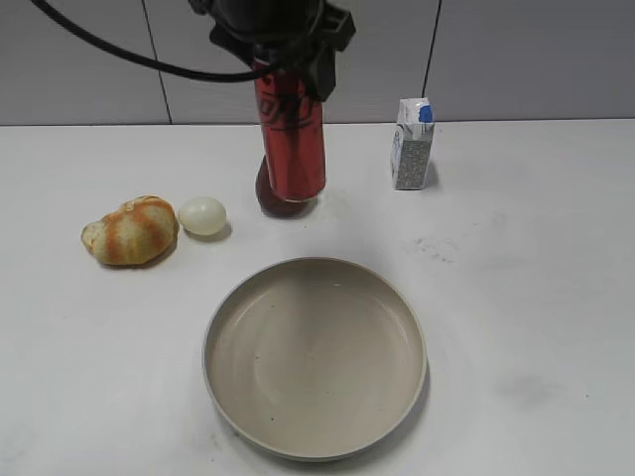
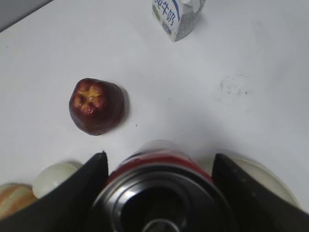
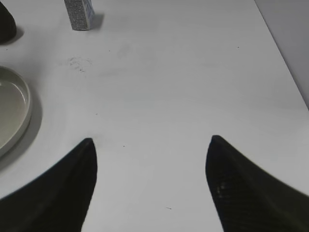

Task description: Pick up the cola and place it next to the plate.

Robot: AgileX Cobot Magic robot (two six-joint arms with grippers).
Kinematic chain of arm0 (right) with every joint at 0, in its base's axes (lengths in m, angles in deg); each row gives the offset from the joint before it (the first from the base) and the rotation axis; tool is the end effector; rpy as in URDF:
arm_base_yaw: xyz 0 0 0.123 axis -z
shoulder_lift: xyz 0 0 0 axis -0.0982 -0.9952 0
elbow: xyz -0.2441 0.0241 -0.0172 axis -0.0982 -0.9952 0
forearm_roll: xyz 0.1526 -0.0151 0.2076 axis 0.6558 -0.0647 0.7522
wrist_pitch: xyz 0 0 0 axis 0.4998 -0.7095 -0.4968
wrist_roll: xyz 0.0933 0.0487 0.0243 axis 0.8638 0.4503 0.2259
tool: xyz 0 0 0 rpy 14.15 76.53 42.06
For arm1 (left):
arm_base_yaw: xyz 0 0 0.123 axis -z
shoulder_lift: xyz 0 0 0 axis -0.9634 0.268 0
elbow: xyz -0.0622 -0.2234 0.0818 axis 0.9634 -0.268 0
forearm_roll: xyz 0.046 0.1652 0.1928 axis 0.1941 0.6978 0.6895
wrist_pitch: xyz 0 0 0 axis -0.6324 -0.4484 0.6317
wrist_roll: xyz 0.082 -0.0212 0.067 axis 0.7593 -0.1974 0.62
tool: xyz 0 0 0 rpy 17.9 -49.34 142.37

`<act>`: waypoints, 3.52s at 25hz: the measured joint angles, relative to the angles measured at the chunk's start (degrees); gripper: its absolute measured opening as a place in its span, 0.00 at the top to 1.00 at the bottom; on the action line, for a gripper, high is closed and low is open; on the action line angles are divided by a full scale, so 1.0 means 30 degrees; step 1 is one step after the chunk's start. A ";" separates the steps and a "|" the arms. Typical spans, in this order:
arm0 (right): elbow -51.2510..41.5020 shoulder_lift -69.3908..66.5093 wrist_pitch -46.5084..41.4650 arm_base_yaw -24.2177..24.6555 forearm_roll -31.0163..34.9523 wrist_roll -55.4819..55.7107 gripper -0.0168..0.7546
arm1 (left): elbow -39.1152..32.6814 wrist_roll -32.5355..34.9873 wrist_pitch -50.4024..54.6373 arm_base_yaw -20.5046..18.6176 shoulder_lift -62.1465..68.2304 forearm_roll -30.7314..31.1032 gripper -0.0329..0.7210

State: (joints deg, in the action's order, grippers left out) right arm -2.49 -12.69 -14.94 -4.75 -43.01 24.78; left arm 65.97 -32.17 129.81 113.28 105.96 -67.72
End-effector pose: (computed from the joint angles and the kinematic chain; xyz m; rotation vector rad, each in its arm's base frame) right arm 0.0559 0.0087 0.2727 -0.0329 2.0269 0.0856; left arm 0.3415 -0.2903 0.2662 1.0110 2.4902 -0.3448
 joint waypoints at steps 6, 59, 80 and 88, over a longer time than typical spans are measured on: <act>0.0000 0.0000 0.0000 0.0000 0.0000 -0.0020 0.28 | 0.0000 0.0000 -0.0532 0.0000 0.2028 0.0004 0.30; 0.0000 0.0000 0.0000 0.0000 0.0000 0.0004 0.28 | -0.0111 -0.0105 0.1239 -0.2567 -0.3548 0.1146 0.10; 0.0000 0.0000 0.0000 0.0000 0.0000 -0.0003 0.28 | -2.0708 -0.1587 -0.1625 -1.0194 -2.0133 0.1184 0.18; 0.0000 0.0000 0.0000 0.0000 0.0000 -0.0003 0.28 | -2.5684 -0.1627 -0.2629 -1.0396 -2.8202 0.1879 0.18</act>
State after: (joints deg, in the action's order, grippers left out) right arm -2.49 -12.69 -14.94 -4.75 -43.01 24.77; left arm -11.09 -37.05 121.93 82.09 21.35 -62.09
